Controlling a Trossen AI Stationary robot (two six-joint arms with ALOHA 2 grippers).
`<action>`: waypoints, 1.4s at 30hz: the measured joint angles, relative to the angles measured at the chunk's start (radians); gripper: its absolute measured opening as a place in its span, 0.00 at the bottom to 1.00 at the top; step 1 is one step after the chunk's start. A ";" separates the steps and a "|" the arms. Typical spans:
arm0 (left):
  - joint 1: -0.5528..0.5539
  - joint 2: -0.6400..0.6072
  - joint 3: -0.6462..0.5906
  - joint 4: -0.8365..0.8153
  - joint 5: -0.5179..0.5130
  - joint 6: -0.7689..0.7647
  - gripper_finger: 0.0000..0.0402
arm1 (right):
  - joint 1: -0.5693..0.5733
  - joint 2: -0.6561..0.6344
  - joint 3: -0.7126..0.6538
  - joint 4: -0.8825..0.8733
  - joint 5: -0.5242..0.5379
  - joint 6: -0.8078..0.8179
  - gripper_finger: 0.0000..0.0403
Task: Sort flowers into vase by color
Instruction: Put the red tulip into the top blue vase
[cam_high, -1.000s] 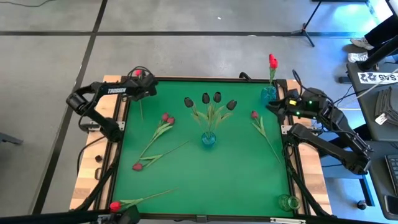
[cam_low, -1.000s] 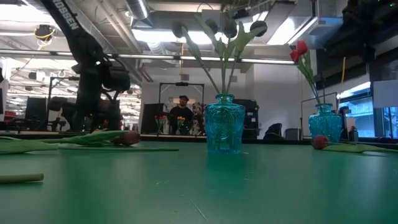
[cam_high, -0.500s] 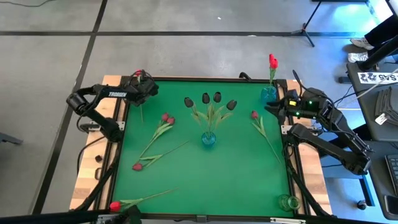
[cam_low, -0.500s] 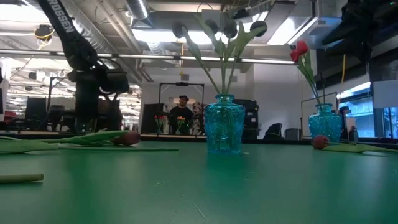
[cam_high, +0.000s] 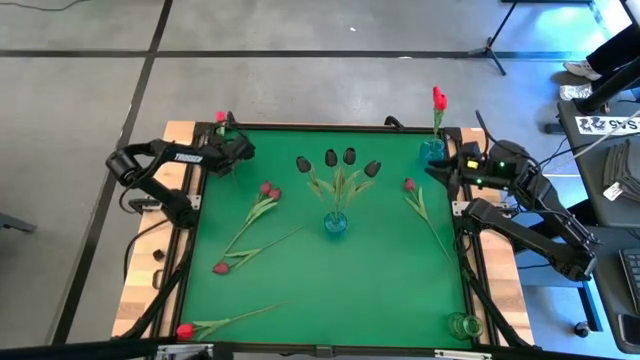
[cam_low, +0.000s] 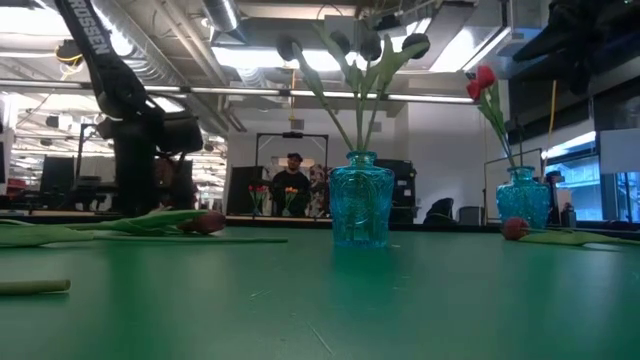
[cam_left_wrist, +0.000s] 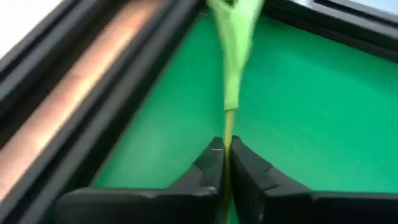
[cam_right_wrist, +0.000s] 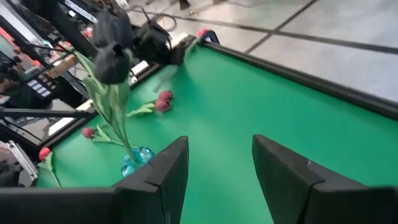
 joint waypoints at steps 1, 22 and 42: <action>-0.016 -0.001 0.002 0.003 0.000 0.017 0.03 | 0.000 0.000 0.000 0.013 -0.003 0.000 0.44; -1.011 -0.581 0.002 0.230 -0.445 0.400 0.00 | 0.000 0.100 0.004 0.561 -0.158 0.202 0.44; -1.438 -0.277 0.004 1.290 -0.072 1.132 0.00 | 0.377 0.400 0.203 0.818 0.027 0.053 0.44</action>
